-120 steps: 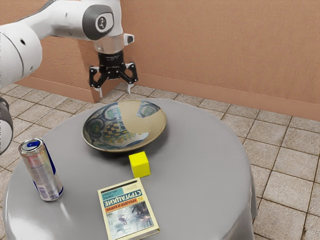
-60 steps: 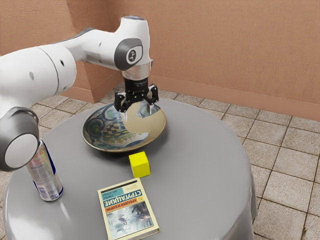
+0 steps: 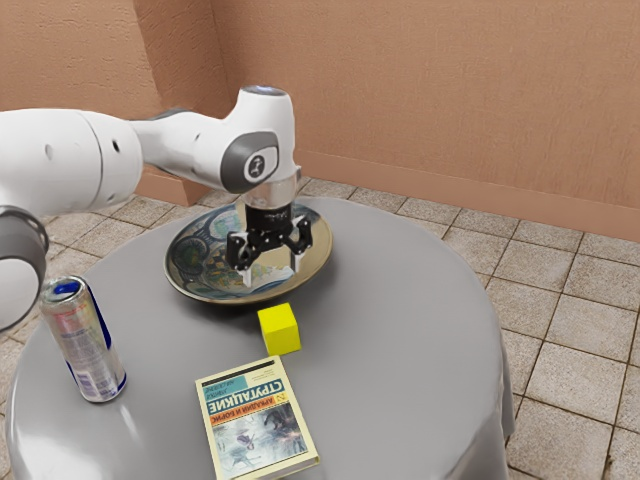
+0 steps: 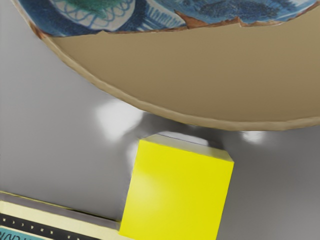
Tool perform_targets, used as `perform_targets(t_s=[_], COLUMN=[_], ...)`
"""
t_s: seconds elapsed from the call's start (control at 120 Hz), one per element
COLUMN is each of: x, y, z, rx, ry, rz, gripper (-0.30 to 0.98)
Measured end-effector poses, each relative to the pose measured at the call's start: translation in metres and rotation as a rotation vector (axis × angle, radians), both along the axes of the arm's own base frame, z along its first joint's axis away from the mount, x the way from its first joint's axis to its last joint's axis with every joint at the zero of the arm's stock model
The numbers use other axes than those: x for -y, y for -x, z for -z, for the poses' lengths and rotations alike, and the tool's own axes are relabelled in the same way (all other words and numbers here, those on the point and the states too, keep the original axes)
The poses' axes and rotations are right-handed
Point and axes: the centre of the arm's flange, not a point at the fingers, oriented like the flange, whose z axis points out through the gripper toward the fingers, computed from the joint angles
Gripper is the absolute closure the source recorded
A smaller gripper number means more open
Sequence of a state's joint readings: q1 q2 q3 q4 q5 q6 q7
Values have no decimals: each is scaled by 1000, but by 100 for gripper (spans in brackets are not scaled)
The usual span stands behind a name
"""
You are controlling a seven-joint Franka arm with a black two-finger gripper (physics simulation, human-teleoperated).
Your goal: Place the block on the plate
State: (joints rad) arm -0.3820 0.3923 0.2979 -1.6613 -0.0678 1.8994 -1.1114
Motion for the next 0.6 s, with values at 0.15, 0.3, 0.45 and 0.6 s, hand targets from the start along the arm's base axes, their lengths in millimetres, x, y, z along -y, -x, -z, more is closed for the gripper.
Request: perform_targets(t_s=[0.15,0.3,0.45,0.6], x=[-8,-6,-8,-6], y=[2,-2,-8,-12], z=[14,24,36,46], rx=[18,39,59,72], ry=[0,5,10,16], rz=[11,25,28,37], gripper=[0,0,0,0])
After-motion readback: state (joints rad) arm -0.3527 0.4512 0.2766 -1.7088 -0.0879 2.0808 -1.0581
